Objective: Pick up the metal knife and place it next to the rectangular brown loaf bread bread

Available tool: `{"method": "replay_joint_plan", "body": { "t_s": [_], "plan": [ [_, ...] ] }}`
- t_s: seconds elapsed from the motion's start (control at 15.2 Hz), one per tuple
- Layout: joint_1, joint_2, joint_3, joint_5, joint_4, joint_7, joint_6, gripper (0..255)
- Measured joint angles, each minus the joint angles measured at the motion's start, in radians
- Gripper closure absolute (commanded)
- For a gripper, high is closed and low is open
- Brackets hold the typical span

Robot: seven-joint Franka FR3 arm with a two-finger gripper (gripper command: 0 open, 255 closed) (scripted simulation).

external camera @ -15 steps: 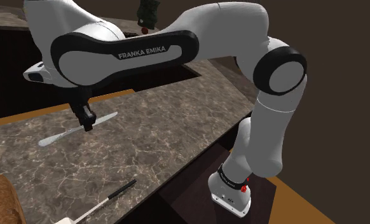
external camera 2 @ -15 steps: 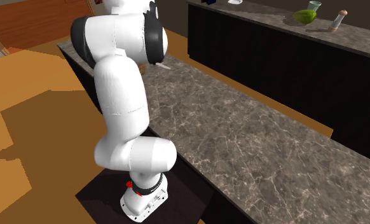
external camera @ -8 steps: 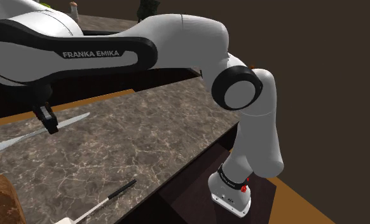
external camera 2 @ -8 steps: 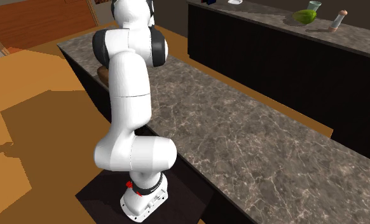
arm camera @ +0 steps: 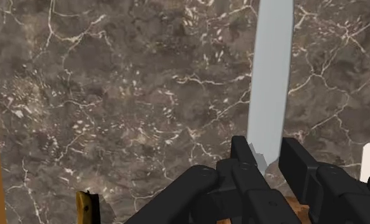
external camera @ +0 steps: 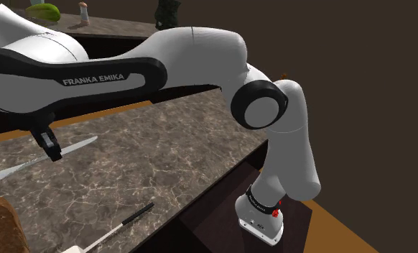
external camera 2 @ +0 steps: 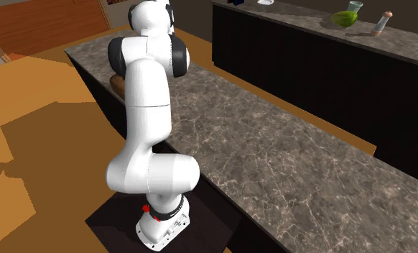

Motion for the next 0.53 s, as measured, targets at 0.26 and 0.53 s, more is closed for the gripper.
{"method": "replay_joint_plan", "body": {
  "t_s": [0.26,0.53],
  "plan": [
    [-0.001,0.014,-0.001,-0.002,-0.031,0.002,0.045,255],
    [-0.003,0.025,-0.002,-0.004,-0.066,0.004,0.091,255]
  ]
}}
